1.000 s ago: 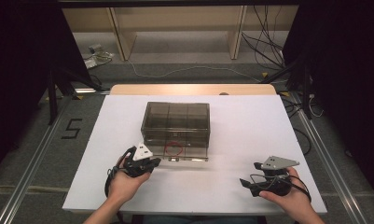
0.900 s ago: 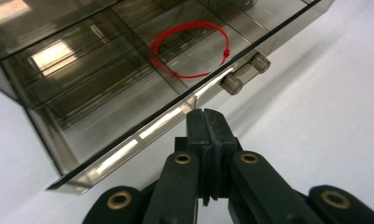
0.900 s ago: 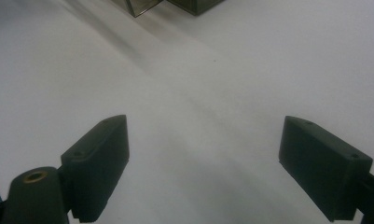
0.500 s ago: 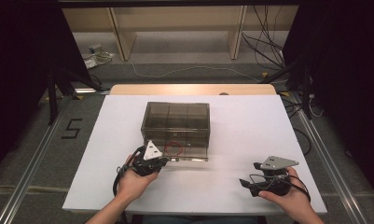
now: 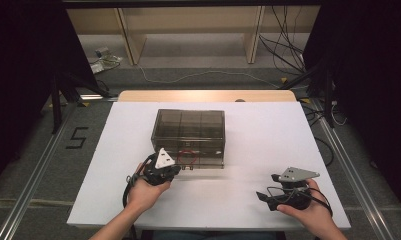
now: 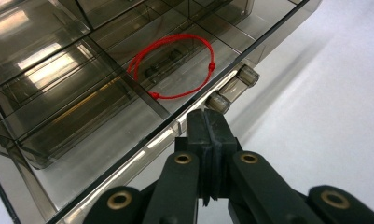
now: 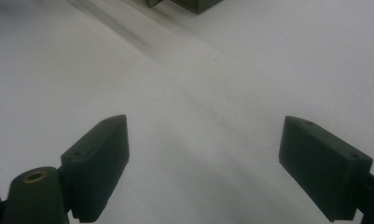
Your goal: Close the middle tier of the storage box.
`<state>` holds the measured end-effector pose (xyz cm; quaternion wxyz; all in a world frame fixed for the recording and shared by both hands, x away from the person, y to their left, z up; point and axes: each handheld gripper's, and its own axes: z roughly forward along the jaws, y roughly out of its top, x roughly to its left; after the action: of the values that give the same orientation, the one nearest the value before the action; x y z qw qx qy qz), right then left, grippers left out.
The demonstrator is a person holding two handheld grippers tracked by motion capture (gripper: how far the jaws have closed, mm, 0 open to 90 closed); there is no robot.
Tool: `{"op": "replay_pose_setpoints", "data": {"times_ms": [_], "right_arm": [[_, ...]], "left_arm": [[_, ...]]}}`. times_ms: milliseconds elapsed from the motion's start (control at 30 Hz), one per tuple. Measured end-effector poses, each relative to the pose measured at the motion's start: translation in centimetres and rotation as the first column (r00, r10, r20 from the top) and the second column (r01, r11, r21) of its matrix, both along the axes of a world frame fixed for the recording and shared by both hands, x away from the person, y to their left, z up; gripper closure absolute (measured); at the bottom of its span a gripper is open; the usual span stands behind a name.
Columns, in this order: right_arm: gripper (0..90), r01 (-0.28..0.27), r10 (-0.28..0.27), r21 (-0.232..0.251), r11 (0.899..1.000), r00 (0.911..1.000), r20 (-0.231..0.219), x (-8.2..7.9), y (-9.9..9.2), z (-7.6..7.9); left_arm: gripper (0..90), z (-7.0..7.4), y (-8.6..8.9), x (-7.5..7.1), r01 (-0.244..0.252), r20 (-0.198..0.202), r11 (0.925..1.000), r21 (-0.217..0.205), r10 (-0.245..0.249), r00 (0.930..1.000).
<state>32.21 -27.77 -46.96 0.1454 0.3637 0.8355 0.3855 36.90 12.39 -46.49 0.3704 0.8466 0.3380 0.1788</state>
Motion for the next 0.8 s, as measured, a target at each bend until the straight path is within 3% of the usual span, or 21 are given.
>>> {"op": "replay_pose_setpoints", "data": {"times_ms": [400, 800], "right_arm": [[16.7, 0.0, 0.0, 0.0, 1.0, 1.0, 0.0, -0.01, 0.02, 0.0], [16.7, -0.002, 0.002, -0.001, 1.0, 1.0, 0.001, -0.03, -0.03, 0.01]], "left_arm": [[89.9, 0.32, 0.07, 0.73, -0.006, 0.024, 0.9999, 0.013, 0.005, 0.9997], [89.8, 0.29, 0.06, 0.98, -0.009, 0.017, 0.9999, 0.012, 0.009, 0.9998]]}}
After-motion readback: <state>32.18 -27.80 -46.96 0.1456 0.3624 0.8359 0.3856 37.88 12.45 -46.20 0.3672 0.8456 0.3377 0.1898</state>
